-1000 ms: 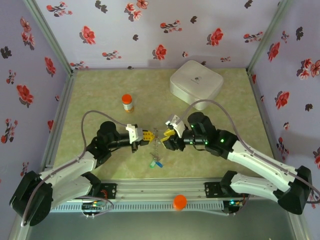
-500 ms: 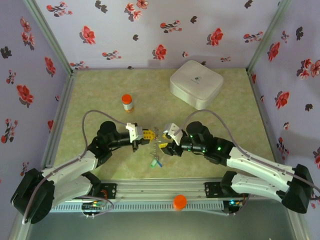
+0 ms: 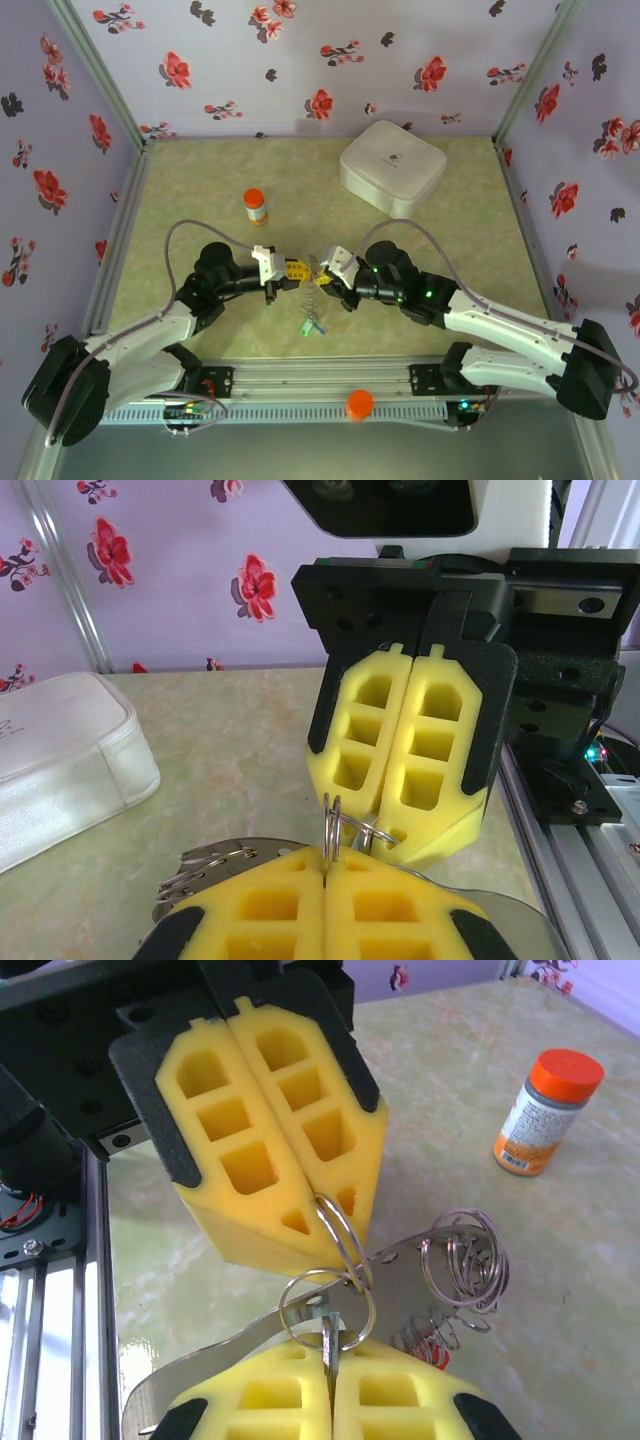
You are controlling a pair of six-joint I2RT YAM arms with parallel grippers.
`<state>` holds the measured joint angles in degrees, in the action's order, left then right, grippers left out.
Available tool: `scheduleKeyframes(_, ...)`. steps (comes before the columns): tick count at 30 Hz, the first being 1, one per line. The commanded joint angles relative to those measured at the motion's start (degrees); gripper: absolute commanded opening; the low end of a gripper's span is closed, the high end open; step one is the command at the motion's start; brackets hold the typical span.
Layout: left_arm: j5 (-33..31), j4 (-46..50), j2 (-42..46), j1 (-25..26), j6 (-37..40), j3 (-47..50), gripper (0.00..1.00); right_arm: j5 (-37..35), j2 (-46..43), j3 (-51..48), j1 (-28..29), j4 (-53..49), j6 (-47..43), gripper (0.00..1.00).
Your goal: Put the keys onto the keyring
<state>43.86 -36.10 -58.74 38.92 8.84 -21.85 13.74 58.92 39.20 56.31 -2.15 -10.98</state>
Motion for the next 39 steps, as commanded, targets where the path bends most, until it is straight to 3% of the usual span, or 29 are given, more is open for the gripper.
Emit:
scheduleKeyframes(1,1.41,-4.90,0.01,0.37,-1.10,-0.05,0.00,-1.42,0.80,2.19,0.34,-2.89,-2.02,0.00)
scheduleKeyframes(11,1.50,-5.82,0.12,0.37,-1.16,-0.13,0.00,0.56,6.55,4.57,0.68,-5.96,-2.11,0.00)
scheduleKeyframes(17,1.58,-5.54,0.29,0.37,-0.92,-0.13,0.00,-0.27,4.40,4.22,0.72,-6.50,-1.97,0.01)
scheduleKeyframes(21,1.67,-5.20,0.38,0.41,-0.64,-0.13,0.00,-2.10,-0.20,2.90,0.47,-7.77,-2.36,0.28)
scheduleKeyframes(24,1.76,-4.86,0.47,0.37,-0.41,-0.13,0.00,-3.97,-5.47,0.81,0.16,-7.95,-3.17,0.34)
scheduleKeyframes(31,2.06,-4.68,0.31,0.37,-0.47,-0.20,0.00,0.56,-10.84,0.01,-1.45,-3.81,-3.09,0.34)
scheduleKeyframes(39,2.55,-4.64,0.60,0.38,-0.70,-0.21,0.00,2.73,-3.54,4.13,-1.52,-0.12,-5.62,0.30)
